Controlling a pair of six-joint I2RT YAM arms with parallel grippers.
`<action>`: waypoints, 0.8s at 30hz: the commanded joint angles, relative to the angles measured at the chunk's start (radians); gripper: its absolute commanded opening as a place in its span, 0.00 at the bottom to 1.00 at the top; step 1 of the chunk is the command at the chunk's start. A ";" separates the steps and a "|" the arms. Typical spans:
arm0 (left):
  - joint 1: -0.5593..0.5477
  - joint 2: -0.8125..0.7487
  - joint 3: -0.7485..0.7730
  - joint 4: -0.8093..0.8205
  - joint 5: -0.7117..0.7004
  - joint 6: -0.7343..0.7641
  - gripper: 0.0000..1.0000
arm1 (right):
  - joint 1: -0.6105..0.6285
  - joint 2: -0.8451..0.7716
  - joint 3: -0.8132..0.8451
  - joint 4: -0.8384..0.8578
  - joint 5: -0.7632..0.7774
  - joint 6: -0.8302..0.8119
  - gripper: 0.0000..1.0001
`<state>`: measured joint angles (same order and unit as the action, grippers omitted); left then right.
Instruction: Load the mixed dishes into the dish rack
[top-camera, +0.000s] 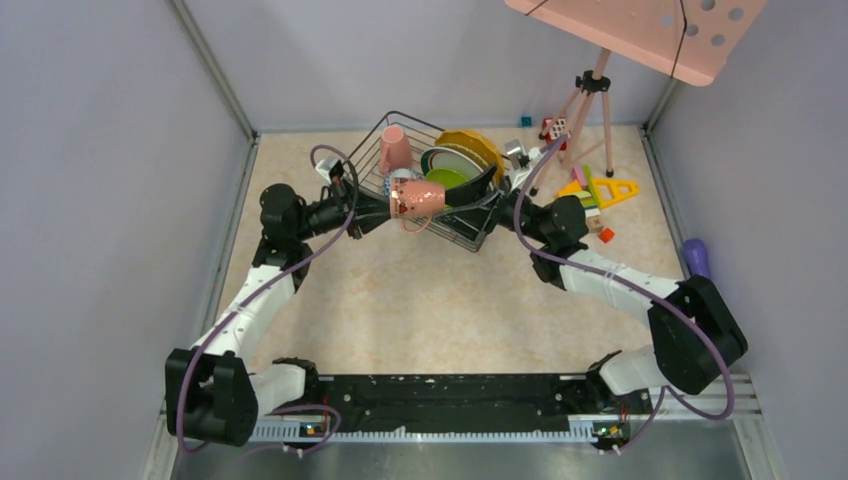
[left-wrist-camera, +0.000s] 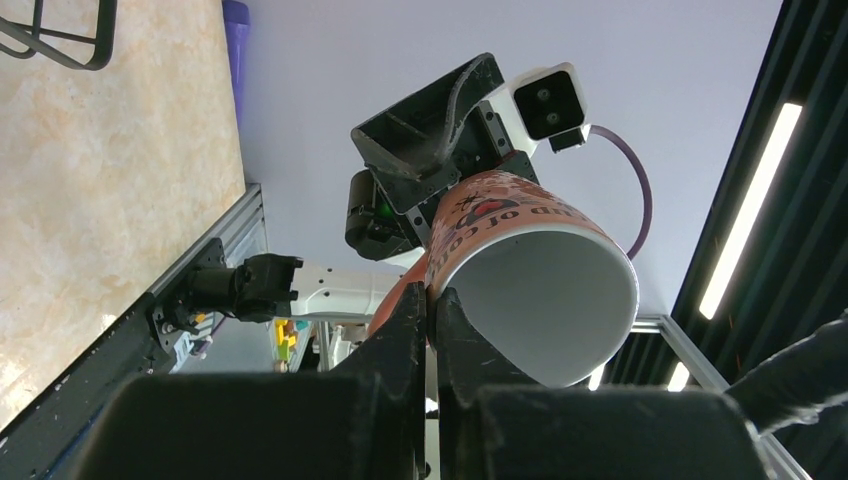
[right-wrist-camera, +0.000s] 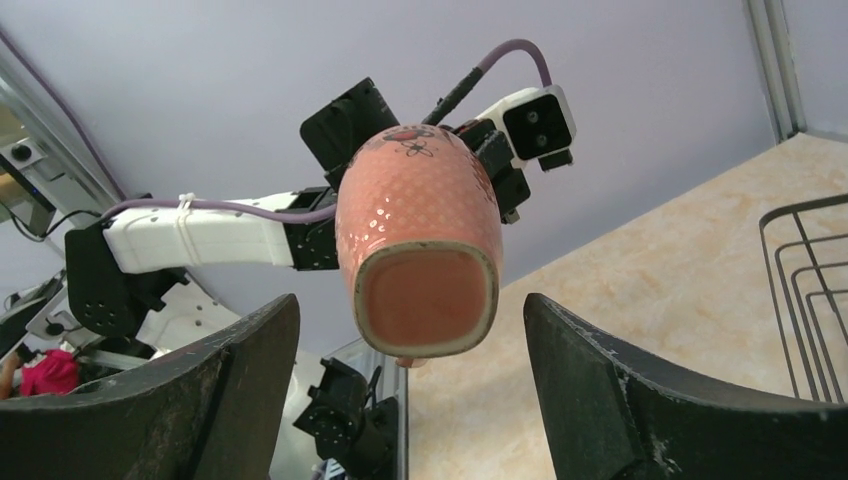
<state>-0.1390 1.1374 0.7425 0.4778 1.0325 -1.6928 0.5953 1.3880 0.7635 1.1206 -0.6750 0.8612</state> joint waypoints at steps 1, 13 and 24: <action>-0.002 -0.019 0.022 0.059 0.009 0.004 0.00 | 0.026 0.020 0.060 0.107 0.024 -0.015 0.79; -0.002 -0.026 0.023 0.048 0.004 0.024 0.00 | 0.047 0.074 0.116 0.090 0.031 -0.003 0.05; 0.118 -0.123 0.116 -0.576 -0.157 0.493 0.81 | 0.029 0.064 0.228 -0.256 0.147 -0.147 0.00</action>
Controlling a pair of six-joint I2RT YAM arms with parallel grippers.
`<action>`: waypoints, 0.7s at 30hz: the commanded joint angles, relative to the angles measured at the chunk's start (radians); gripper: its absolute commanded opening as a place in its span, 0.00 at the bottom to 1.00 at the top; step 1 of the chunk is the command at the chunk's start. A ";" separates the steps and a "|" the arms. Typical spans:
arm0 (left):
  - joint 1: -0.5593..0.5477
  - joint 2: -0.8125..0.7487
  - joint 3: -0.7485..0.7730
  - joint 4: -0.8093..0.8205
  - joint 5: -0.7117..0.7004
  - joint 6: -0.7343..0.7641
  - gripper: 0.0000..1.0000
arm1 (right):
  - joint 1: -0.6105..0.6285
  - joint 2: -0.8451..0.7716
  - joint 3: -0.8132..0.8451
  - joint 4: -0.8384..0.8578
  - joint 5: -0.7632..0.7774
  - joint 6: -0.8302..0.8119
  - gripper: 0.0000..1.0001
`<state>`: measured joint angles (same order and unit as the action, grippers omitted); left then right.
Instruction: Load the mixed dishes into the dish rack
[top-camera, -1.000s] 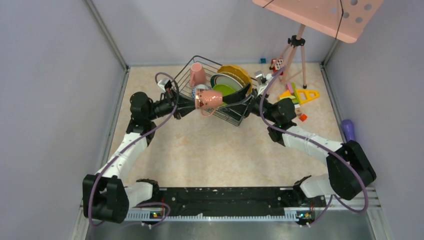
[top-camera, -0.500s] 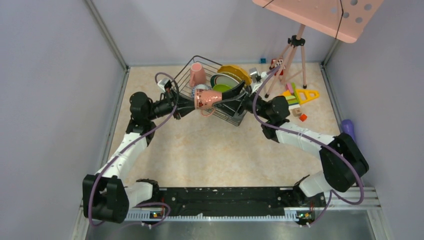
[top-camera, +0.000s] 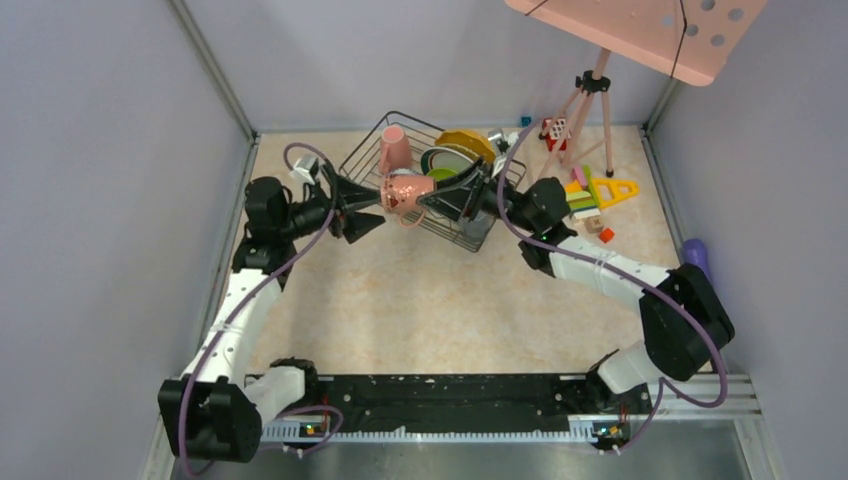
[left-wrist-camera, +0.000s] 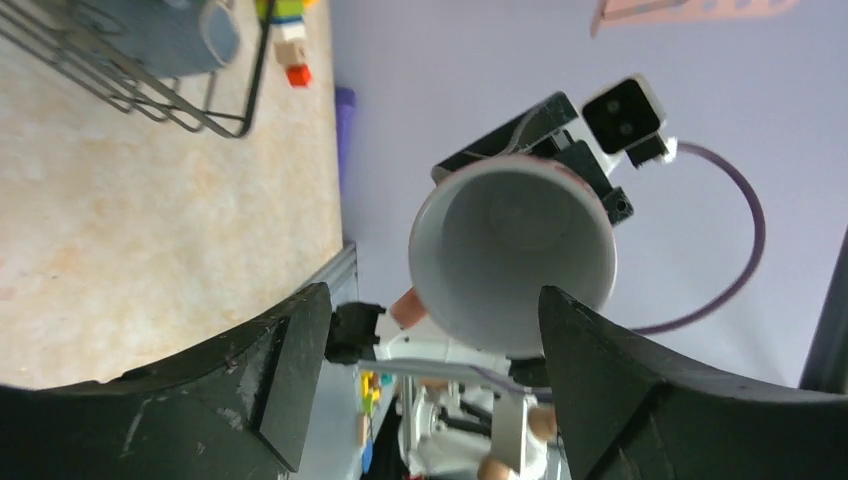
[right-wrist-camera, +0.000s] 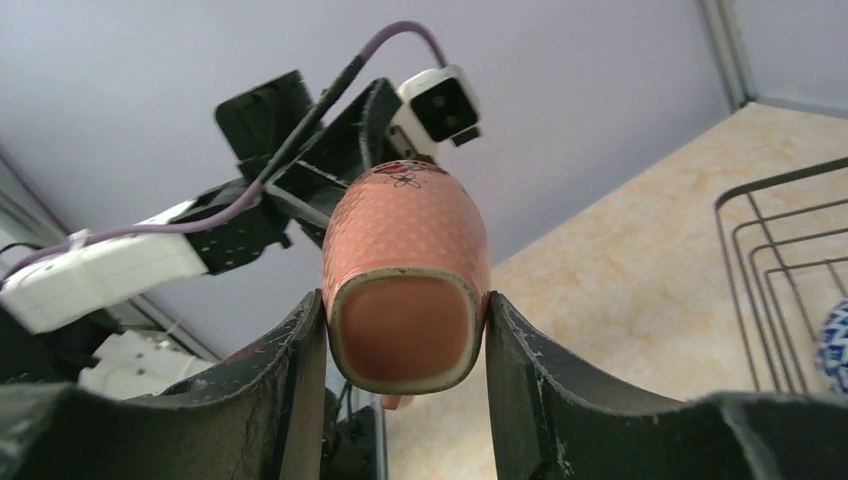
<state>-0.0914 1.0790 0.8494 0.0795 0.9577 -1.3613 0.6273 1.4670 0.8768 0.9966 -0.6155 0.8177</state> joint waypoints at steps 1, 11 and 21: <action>0.099 -0.078 0.002 -0.204 -0.108 0.184 0.82 | -0.003 -0.011 0.137 -0.195 0.107 -0.132 0.00; 0.163 -0.092 0.072 -0.475 -0.505 0.499 0.82 | 0.001 0.218 0.609 -0.858 0.269 -0.427 0.00; 0.163 -0.165 0.086 -0.514 -0.757 0.634 0.79 | 0.056 0.560 1.035 -1.107 0.458 -0.542 0.00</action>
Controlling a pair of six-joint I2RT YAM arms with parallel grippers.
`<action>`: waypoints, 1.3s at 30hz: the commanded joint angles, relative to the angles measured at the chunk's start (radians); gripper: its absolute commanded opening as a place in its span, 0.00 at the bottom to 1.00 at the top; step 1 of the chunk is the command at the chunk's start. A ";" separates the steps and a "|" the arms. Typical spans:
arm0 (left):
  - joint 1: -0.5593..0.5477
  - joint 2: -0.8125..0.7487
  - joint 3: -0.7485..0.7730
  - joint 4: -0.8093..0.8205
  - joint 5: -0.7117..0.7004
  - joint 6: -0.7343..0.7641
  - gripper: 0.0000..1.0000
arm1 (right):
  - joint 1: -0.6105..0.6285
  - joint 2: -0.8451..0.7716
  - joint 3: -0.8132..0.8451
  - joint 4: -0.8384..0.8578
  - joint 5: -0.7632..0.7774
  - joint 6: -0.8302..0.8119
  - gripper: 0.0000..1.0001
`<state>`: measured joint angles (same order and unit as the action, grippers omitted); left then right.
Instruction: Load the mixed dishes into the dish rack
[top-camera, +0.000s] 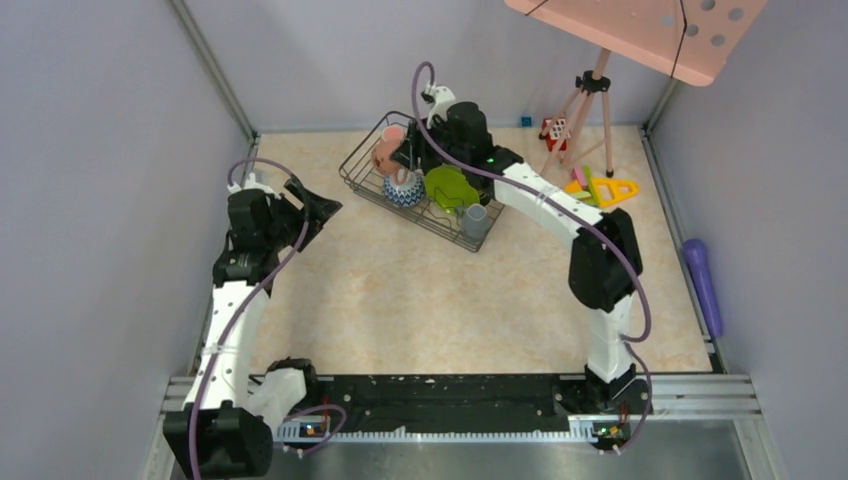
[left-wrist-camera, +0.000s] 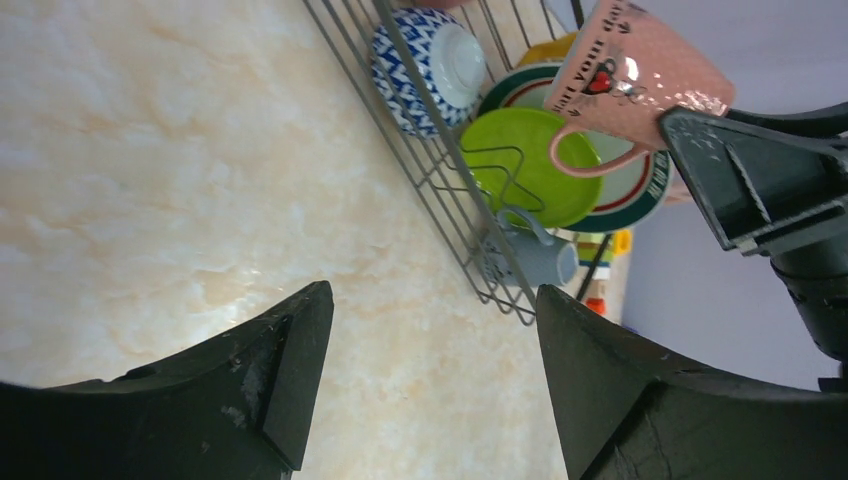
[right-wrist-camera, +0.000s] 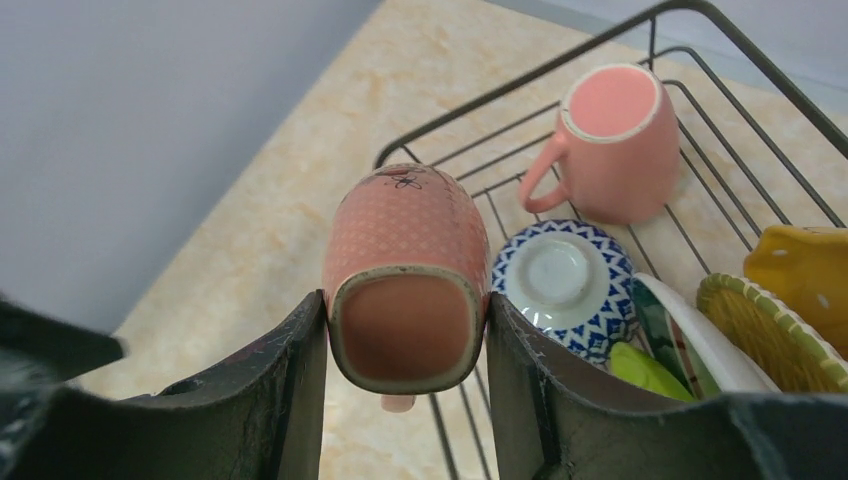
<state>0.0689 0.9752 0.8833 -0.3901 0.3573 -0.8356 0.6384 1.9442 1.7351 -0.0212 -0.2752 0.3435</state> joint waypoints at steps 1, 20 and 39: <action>0.002 -0.069 0.057 -0.067 -0.191 0.129 0.79 | 0.054 0.123 0.247 -0.119 0.161 -0.067 0.00; 0.002 -0.118 -0.009 -0.146 -0.301 0.182 0.78 | 0.112 0.478 0.559 -0.141 0.385 0.080 0.00; 0.002 -0.132 -0.034 -0.138 -0.292 0.188 0.78 | 0.155 0.553 0.624 -0.171 0.487 0.025 0.56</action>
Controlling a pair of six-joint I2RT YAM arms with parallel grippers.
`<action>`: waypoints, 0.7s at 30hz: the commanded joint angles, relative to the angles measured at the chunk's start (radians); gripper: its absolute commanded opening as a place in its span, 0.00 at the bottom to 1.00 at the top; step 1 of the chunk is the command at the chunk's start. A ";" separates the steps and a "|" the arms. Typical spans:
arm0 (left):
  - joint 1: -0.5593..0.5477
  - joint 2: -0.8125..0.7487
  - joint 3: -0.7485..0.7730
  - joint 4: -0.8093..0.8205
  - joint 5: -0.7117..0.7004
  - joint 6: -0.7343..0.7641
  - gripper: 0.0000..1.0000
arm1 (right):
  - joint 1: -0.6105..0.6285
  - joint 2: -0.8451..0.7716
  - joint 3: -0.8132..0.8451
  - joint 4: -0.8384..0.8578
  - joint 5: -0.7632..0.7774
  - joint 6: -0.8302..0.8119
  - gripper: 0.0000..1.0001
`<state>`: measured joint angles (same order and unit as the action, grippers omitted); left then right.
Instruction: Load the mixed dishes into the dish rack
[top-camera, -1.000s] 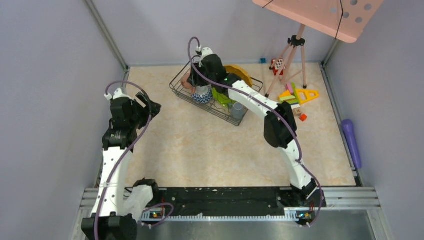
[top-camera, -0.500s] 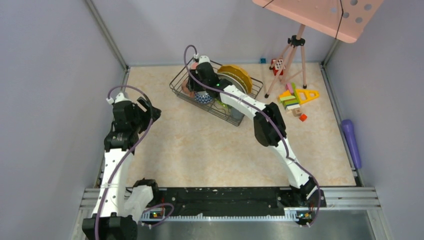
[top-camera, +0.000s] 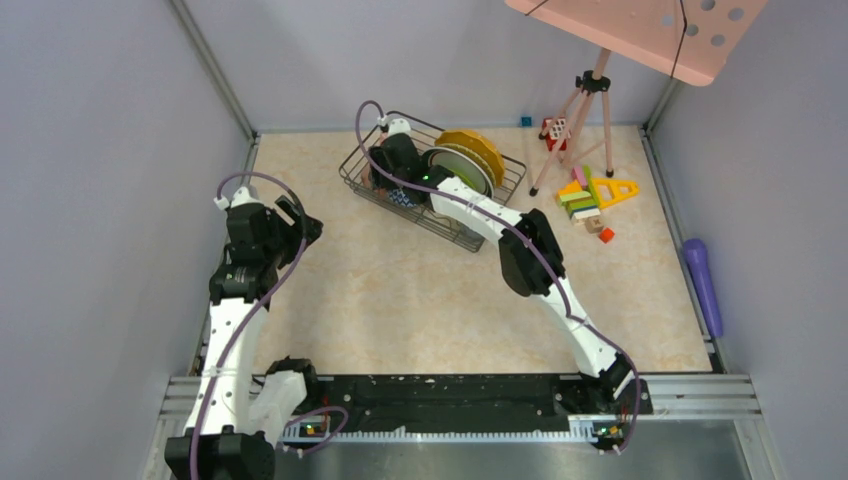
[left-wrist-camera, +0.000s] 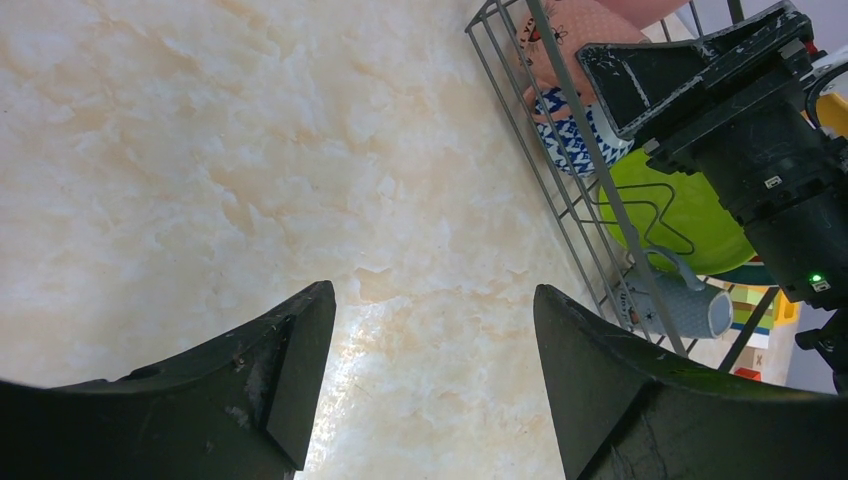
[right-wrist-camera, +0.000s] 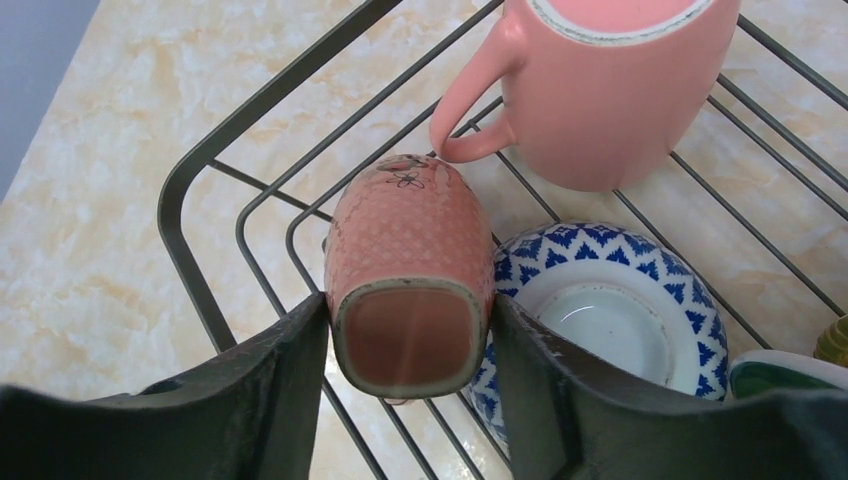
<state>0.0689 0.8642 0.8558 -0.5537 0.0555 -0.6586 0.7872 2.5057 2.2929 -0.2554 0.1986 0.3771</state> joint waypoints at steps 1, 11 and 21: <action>0.003 -0.022 -0.007 0.026 0.010 0.011 0.78 | 0.006 -0.012 0.066 0.067 0.008 -0.009 0.60; 0.002 -0.026 -0.005 0.020 0.014 0.017 0.78 | 0.007 -0.039 0.074 0.066 -0.019 -0.008 0.79; 0.003 -0.024 -0.006 0.023 0.024 0.016 0.78 | 0.006 -0.165 -0.033 0.025 -0.020 0.019 0.71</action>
<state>0.0689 0.8589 0.8543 -0.5537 0.0662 -0.6544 0.7868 2.4828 2.2948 -0.2314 0.1818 0.3771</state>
